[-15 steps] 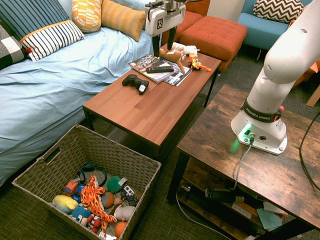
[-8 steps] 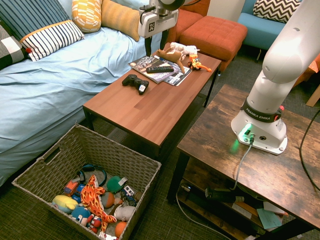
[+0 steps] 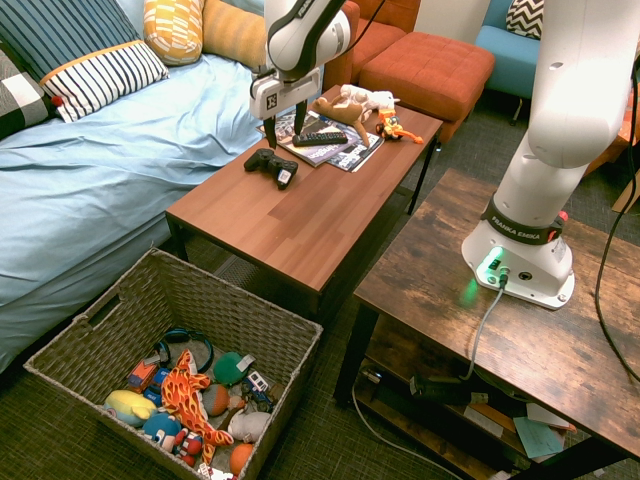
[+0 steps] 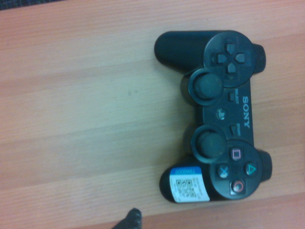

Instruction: Put the gamepad in the basket

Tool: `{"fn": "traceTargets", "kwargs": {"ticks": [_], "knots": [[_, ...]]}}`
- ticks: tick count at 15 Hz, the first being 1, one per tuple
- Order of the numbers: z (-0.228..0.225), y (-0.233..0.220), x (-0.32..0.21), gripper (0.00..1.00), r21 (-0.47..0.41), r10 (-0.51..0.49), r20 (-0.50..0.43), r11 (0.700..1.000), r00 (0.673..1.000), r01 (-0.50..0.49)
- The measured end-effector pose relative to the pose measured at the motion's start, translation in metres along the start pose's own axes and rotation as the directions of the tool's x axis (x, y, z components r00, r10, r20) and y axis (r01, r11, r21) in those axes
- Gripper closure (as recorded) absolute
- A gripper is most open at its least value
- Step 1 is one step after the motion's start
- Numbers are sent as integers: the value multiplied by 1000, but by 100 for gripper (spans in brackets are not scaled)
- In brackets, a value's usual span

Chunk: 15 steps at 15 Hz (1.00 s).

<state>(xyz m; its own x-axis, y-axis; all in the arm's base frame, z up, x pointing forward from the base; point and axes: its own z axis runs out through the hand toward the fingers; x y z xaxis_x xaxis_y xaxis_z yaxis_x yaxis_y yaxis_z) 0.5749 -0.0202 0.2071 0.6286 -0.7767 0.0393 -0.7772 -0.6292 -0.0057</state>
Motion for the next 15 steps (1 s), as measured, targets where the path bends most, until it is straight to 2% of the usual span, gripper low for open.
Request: {"fn": "traceTargets", "kwargs": {"ticks": [6,12,13,15], "knots": [[71,-26,26,0,-38,26,29,999,999,-24],[102,-33,41,0,-61,45,46,997,998,-42],[107,-33,42,100,-64,51,50,997,997,-47],[113,-32,45,100,-66,58,53,996,997,-55]]}}
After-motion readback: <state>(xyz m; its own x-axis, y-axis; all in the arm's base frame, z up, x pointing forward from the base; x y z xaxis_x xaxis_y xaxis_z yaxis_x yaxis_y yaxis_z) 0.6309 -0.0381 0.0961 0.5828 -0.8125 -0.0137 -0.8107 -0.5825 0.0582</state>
